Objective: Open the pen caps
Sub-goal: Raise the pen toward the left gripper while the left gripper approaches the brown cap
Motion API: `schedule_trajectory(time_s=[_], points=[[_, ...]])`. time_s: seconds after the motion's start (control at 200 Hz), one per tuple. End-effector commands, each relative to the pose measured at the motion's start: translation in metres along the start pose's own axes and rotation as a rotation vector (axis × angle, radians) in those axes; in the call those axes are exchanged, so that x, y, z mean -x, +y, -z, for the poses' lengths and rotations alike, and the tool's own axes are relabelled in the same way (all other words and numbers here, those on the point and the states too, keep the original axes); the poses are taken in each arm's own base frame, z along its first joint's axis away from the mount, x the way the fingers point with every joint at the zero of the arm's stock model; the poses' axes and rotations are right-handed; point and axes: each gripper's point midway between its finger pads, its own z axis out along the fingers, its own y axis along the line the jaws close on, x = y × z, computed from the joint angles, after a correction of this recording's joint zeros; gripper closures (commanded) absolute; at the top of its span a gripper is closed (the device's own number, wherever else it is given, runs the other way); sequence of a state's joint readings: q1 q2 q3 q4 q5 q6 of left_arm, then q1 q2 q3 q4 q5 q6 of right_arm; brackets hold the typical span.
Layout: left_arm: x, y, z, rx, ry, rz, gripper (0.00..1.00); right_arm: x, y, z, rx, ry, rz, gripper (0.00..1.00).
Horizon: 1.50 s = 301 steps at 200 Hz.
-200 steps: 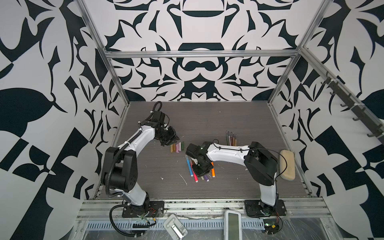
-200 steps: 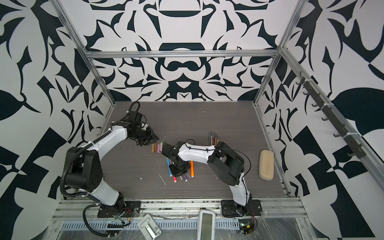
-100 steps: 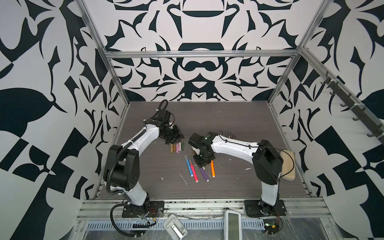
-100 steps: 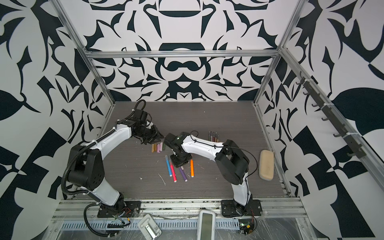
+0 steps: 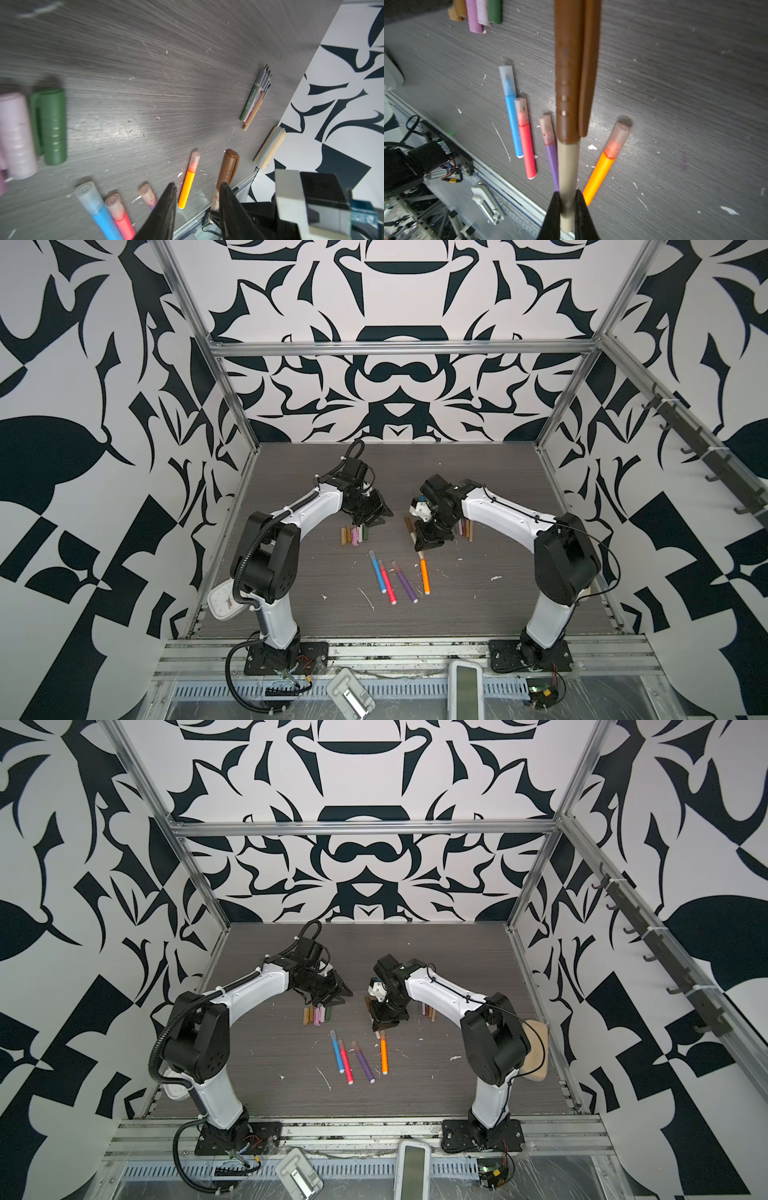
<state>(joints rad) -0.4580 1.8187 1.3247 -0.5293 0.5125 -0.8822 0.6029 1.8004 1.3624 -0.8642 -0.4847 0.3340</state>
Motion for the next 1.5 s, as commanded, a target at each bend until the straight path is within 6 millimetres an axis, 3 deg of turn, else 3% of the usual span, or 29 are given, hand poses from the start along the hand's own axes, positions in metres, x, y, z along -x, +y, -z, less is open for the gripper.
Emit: schedule_trajectory(time_s=[0.0, 0.37, 0.8, 1.19, 1.355, 1.5], points=[[0.002, -0.019, -0.006, -0.045, 0.021, -0.010, 0.57, 0.001, 0.020, 0.010, 0.127, -0.009, 0.008, 0.92], [-0.007, -0.033, -0.027, -0.065, 0.092, -0.031, 0.59, 0.012, 0.027, 0.013, 0.227, -0.023, -0.037, 0.92], [-0.009, -0.039, -0.039, -0.073, 0.123, -0.034, 0.62, 0.029, 0.021, 0.023, 0.316, -0.049, -0.098, 0.92], [-0.007, -0.049, -0.041, -0.114, 0.130, -0.039, 0.86, 0.037, 0.013, 0.028, 0.326, -0.065, -0.122, 0.93], [-0.008, -0.049, -0.040, -0.113, 0.129, -0.041, 0.89, 0.036, 0.011, 0.028, 0.320, -0.067, -0.126, 0.79], [-0.008, -0.047, -0.041, -0.108, 0.132, -0.035, 0.89, 0.036, 0.010, 0.027, 0.314, -0.064, -0.131, 0.76]])
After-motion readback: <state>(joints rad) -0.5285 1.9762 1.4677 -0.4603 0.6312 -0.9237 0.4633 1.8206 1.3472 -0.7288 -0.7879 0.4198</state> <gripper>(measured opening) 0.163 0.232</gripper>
